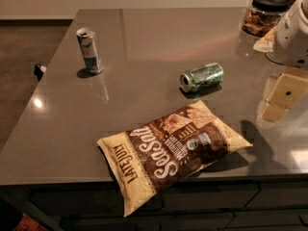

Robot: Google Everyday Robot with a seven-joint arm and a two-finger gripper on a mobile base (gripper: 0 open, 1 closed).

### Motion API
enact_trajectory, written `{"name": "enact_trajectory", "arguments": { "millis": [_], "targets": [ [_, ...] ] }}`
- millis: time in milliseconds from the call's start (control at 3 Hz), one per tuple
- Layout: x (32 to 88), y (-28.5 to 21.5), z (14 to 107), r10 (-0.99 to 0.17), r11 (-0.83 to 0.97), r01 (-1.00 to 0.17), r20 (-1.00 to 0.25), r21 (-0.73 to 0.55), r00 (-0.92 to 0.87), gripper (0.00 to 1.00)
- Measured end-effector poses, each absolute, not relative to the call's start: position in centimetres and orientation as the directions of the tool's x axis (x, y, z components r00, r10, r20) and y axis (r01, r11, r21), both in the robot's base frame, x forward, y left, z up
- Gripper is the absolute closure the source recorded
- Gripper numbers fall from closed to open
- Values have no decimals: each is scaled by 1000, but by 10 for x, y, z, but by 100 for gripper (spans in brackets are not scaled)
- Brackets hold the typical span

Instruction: Pick redbull can

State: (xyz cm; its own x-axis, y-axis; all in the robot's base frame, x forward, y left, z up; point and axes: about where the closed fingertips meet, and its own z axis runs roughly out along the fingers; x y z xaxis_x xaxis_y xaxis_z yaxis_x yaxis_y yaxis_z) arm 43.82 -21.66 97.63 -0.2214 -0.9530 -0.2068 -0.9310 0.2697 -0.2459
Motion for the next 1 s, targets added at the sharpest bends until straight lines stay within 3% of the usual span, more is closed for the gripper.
{"name": "enact_trajectory", "arguments": {
  "millis": [1000],
  "targets": [
    [459,-196,972,-937,280,-929,-281,-244,-209,0]
  ]
}}
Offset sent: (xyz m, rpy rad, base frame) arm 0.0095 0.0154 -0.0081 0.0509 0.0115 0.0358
